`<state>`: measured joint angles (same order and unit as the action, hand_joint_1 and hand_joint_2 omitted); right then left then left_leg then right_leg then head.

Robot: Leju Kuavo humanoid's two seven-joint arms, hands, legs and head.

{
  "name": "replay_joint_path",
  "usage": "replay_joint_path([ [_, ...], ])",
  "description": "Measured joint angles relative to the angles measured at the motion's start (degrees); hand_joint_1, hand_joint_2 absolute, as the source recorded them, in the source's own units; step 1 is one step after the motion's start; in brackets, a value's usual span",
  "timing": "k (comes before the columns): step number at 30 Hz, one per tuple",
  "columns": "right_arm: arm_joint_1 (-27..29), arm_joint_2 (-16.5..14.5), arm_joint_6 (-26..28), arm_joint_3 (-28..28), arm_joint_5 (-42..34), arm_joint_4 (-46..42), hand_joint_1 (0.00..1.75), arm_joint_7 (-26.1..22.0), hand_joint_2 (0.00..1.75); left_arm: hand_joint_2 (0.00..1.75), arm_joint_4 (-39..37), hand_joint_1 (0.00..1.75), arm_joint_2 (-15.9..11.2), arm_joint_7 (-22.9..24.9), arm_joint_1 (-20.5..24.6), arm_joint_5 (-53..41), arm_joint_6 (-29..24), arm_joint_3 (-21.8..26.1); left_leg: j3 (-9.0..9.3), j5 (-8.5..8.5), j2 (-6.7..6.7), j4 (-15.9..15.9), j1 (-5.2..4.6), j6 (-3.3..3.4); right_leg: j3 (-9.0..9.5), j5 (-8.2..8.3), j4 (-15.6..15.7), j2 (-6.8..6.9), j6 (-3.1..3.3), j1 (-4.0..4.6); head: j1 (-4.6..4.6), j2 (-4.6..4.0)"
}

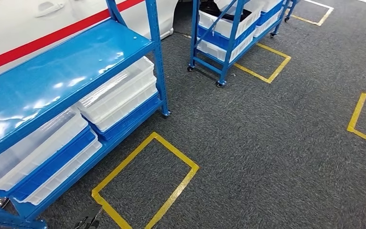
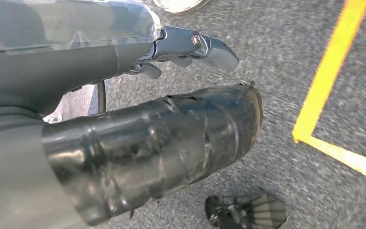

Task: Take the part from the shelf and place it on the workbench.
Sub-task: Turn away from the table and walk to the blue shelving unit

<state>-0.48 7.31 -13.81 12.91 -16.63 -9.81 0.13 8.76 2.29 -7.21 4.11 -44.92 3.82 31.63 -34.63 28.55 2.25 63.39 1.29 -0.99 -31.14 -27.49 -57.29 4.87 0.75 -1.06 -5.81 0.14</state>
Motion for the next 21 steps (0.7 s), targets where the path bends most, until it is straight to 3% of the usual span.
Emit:
replay_joint_path([
  [2,0.0,0.1,0.0,0.0,0.0,0.0,0.00,0.0,1.75,0.00,0.0,0.00,0.0,0.0,0.1,0.0,0.0,0.0,2.45,-1.19,1.78,-4.7,-0.18,0.39,0.21,-0.59,-0.5,1.08,-0.84,0.21,0.13,0.00],
  [3,-0.1,0.1,0.0,0.0,0.0,0.0,0.00,0.0,1.75,0.00,0.0,0.00,0.0,0.0,0.1,0.0,0.0,0.0,2.50,-0.95,1.82,-5.1,-0.33,0.80,0.38,-0.78,-0.6,1.58,-1.22,0.31,0.20,0.00],
  [5,-0.5,0.0,0.0,0.0,0.0,0.0,0.00,0.0,1.75,0.00,0.0,0.00,-0.1,0.0,-0.1,0.0,0.0,0.0,2.50,-1.06,0.47,-5.3,-0.38,1.74,0.90,-1.05,-0.5,2.45,-1.95,0.11,0.26,0.00],
  [6,-0.6,0.0,0.0,0.0,0.0,-0.1,0.00,0.0,1.75,0.00,0.0,0.00,-0.1,0.0,-0.1,0.0,0.0,0.0,2.69,-1.20,-0.16,-5.5,-0.37,2.20,0.94,-1.63,-1.0,1.85,-2.27,-0.11,0.33,0.00],
  [8,-0.5,-0.1,0.0,0.0,0.0,-0.2,0.00,0.0,1.75,0.00,0.0,0.00,-0.1,-0.1,0.0,0.0,0.0,0.0,3.11,-1.53,-1.53,-5.8,-0.29,2.96,-0.73,-4.48,-5.3,-1.20,-2.61,-0.41,0.58,0.01],
  [9,-0.4,-0.1,0.0,0.0,-0.1,-0.1,0.00,-0.1,1.75,0.00,0.0,0.00,-0.1,-0.1,0.1,0.0,0.0,0.0,3.12,-1.57,-2.19,-5.8,-0.38,3.16,-2.62,-6.47,-9.2,-3.00,-2.59,-0.40,0.72,0.00],
  [11,-0.3,-0.1,0.0,0.0,-0.1,-0.1,0.00,-0.1,1.75,0.00,0.0,0.00,-0.1,-0.1,0.1,0.0,0.0,0.0,3.18,-1.47,-3.73,-5.8,-0.66,3.47,-6.67,-8.82,-16.4,-4.47,-2.43,-0.25,0.79,0.00],
  [12,-0.2,-0.1,0.0,0.0,-0.1,-0.1,0.00,0.0,1.75,0.00,0.0,0.00,-0.1,-0.1,0.1,0.0,0.0,0.0,3.30,-1.38,-4.62,-5.7,-0.83,3.60,-7.72,-8.32,-17.6,-4.66,-2.24,-0.17,0.79,-0.01],
  [13,-0.1,-0.1,0.0,0.0,-0.1,-0.1,0.00,0.0,1.75,0.00,0.0,0.00,-0.1,-0.1,0.1,0.0,0.0,0.0,3.49,-1.27,-5.59,-5.7,-0.97,3.67,-7.64,-6.57,-16.4,-4.87,-1.93,-0.09,0.78,-0.01],
  [14,-0.1,-0.1,0.0,0.0,-0.1,-0.1,0.00,0.0,1.75,0.00,0.0,0.00,-0.1,-0.1,0.1,0.0,0.0,0.0,3.71,-1.14,-6.57,-5.7,-1.06,3.69,-6.57,-3.95,-13.0,-5.40,-1.52,0.04,0.79,-0.01],
  [16,0.1,0.0,0.0,0.0,-0.1,0.0,0.00,0.0,1.75,0.00,0.0,0.00,0.0,-0.1,0.1,0.0,0.0,0.0,3.86,-0.84,-8.26,-5.6,-1.08,3.53,-3.69,0.15,-5.1,-8.39,-0.64,0.21,0.77,-0.01],
  [18,0.2,0.1,0.0,0.0,-0.1,0.1,0.00,0.1,1.75,0.00,0.0,0.00,0.1,-0.1,0.1,0.0,0.1,0.0,3.54,-0.67,-9.69,-5.6,-0.77,2.97,-2.42,1.03,-1.6,-10.32,-0.21,0.41,0.79,-0.01],
  [20,-0.1,0.1,0.0,0.0,-0.1,0.1,0.00,0.0,1.75,0.00,0.0,0.00,0.1,-0.1,-0.1,0.0,0.1,0.0,3.36,-0.63,-11.09,-5.8,-0.53,2.18,-1.90,0.90,-0.9,-9.18,-0.01,0.47,0.83,-0.01],
  [21,-0.3,0.1,0.0,0.0,-0.1,0.1,0.00,0.0,1.75,0.00,0.0,0.00,0.1,-0.1,-0.2,0.0,0.1,0.0,3.35,-0.38,-10.64,-5.6,-0.60,1.87,-1.34,0.89,-0.3,-8.39,0.19,0.38,0.82,-0.01],
])
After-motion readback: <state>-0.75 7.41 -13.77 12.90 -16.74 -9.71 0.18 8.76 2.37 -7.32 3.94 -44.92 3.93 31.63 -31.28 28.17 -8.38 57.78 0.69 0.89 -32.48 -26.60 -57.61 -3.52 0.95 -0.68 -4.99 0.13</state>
